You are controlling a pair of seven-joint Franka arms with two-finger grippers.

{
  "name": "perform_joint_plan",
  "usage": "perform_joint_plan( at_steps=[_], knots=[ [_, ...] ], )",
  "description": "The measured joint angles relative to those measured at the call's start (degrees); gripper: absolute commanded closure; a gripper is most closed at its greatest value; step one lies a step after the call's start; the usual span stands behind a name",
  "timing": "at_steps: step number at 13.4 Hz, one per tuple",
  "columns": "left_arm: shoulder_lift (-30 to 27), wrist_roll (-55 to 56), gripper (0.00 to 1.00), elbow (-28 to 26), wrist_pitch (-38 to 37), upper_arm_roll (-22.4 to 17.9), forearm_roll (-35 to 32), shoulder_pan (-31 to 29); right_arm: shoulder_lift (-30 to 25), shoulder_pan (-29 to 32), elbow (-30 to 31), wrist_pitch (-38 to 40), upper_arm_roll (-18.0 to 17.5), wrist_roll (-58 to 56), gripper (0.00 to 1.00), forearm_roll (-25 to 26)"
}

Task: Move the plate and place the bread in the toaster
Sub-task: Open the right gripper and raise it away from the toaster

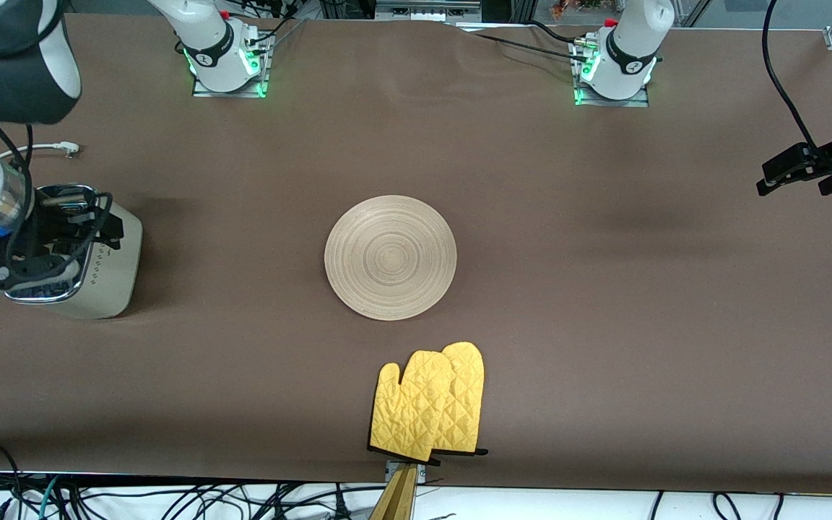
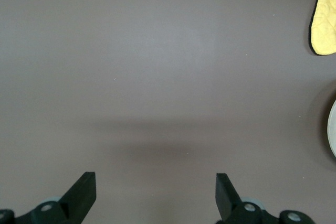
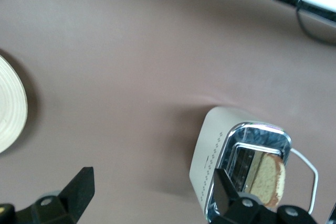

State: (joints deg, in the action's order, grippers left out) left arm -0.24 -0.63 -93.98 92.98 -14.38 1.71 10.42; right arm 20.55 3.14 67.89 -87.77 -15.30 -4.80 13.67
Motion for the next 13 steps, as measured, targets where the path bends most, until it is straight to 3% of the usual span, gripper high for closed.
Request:
perform_joint_plan(
  at_steps=[8, 13],
  knots=[
    [0.0, 0.0, 0.00, 0.0, 0.0, 0.0, 0.0, 0.0, -12.5, 1.6, 13.8, -1.6, 1.4, 4.7, 0.00, -7.6],
    [0.0, 0.0, 0.00, 0.0, 0.0, 0.0, 0.0, 0.0, -14.6, 2.1, 17.9, -2.1, 7.2, 4.6, 0.00, -14.2]
  ],
)
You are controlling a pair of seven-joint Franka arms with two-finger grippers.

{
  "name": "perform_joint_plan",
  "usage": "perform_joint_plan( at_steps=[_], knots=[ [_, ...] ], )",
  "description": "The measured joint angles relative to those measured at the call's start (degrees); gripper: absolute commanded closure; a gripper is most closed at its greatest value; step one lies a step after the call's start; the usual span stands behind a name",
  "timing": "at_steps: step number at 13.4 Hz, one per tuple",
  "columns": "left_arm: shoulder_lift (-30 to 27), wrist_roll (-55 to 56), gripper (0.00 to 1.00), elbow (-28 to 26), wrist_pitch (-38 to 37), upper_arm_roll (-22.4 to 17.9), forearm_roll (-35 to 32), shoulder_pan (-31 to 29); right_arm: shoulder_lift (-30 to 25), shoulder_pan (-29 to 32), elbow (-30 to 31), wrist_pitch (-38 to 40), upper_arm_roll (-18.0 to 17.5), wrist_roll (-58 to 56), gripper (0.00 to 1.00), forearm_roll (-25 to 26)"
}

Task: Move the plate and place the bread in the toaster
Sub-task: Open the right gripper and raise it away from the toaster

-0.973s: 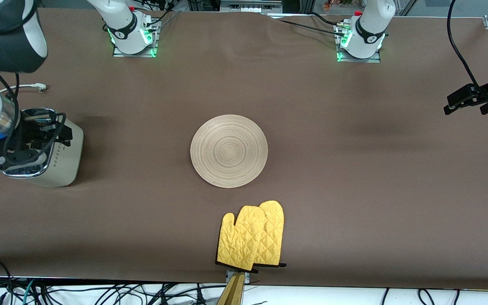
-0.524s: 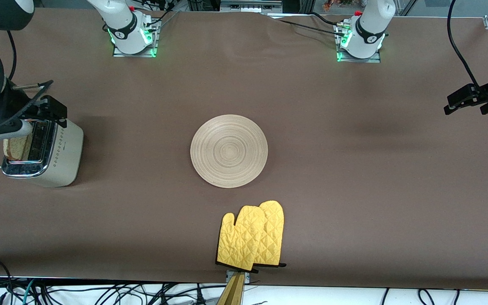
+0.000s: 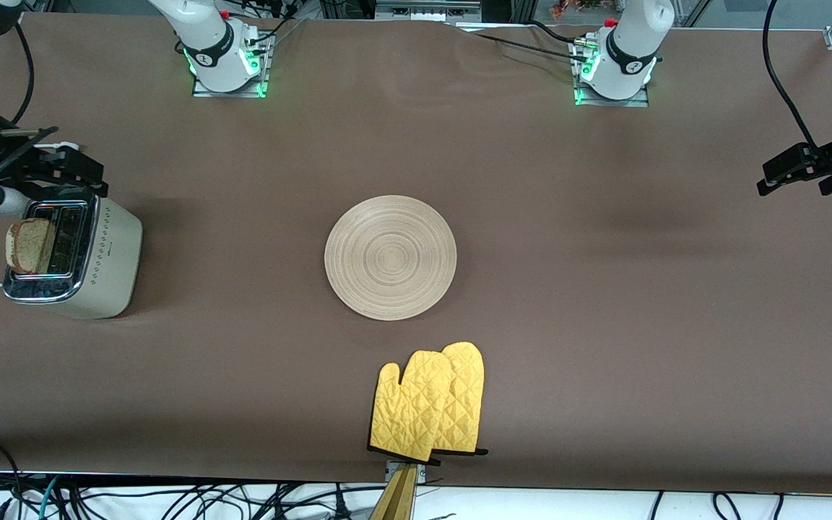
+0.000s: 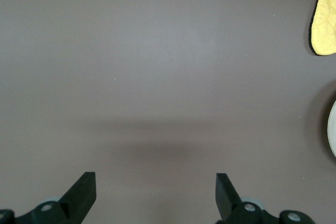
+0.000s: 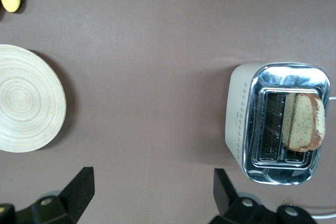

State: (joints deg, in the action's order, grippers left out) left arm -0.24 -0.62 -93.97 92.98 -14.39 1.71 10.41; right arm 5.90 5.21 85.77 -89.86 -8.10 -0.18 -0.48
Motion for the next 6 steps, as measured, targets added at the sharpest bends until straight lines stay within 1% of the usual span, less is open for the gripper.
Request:
perform_joint_plan(
  at_steps=[6],
  knots=[
    [0.0, 0.0, 0.00, 0.0, 0.0, 0.0, 0.0, 0.0, 0.9, 0.0, 0.6, -0.4, 0.6, 0.0, 0.00, 0.0]
  ],
)
